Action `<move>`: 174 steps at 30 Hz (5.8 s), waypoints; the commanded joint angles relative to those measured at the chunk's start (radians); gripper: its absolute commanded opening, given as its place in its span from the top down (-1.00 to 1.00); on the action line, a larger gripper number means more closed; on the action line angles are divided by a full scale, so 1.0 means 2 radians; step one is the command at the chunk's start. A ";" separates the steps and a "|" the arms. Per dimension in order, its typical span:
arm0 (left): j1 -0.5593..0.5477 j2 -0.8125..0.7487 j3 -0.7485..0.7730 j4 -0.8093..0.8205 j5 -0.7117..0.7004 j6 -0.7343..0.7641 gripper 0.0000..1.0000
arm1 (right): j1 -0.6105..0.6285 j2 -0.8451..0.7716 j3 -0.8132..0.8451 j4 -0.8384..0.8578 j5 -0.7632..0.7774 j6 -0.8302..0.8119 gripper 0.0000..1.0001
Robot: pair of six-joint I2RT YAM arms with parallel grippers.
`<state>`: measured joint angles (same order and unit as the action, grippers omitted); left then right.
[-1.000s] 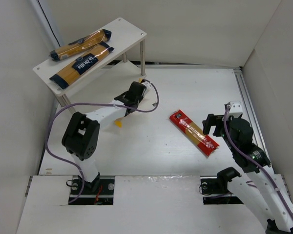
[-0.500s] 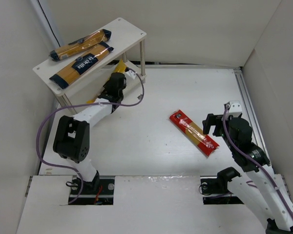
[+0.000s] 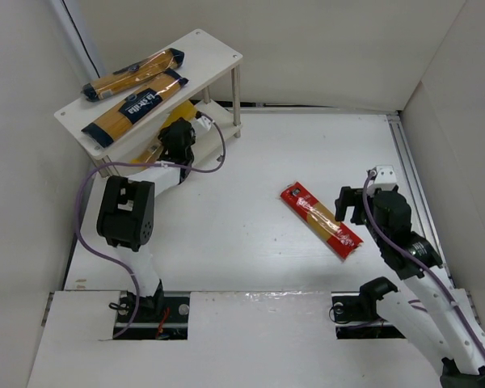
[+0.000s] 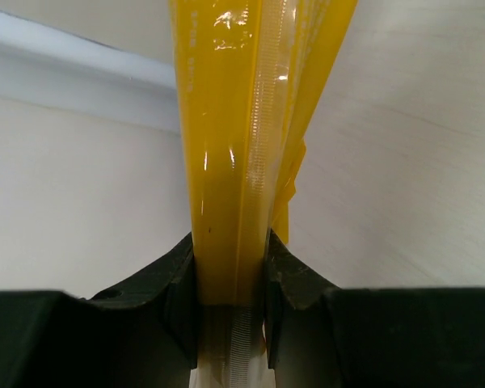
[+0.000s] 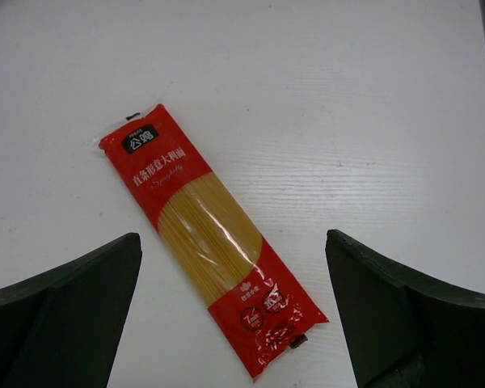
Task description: Place and organize the pasta boxes and bags onto the shelf
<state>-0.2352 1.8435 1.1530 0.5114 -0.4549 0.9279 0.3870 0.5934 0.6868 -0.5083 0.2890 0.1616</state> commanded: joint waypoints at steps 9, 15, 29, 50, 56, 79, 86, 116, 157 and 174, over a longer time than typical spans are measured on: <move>0.007 -0.035 0.000 0.077 0.009 -0.012 -0.42 | -0.002 0.002 0.001 0.017 0.012 0.001 -1.00; -0.013 -0.107 -0.004 -0.009 0.081 -0.082 -0.66 | -0.002 -0.007 -0.005 0.027 -0.005 0.001 -1.00; -0.193 -0.074 0.203 -0.272 0.271 -0.384 -1.00 | -0.002 -0.054 -0.004 -0.017 0.100 0.099 -1.00; -0.378 -0.040 0.022 -0.225 0.185 -0.935 -1.00 | -0.009 0.037 -0.079 0.042 0.041 0.238 -1.00; -0.378 0.038 0.101 -0.247 0.185 -0.999 -1.00 | -0.032 0.045 -0.065 0.007 0.042 0.256 -1.00; -0.425 0.281 0.477 -0.658 0.051 -1.153 -1.00 | -0.032 -0.186 -0.054 -0.106 0.166 0.265 -1.00; -0.425 0.290 0.467 -0.658 0.064 -1.144 -1.00 | -0.032 -0.212 -0.059 -0.110 0.161 0.270 -1.00; -0.425 0.353 0.462 -0.563 0.103 -1.114 -0.18 | -0.032 -0.237 -0.080 -0.086 0.166 0.255 -1.00; -0.192 -0.187 0.002 -0.022 -0.081 -0.107 1.00 | -0.032 -0.257 -0.080 -0.072 0.189 0.221 -1.00; -0.107 -0.072 0.027 0.029 -0.026 0.199 1.00 | -0.032 -0.243 -0.075 -0.081 0.208 0.231 -1.00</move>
<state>-0.4923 1.7187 1.1786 0.3321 -0.4496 1.1034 0.3275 0.0906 0.5228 -0.6960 0.6750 0.6205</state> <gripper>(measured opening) 0.137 0.999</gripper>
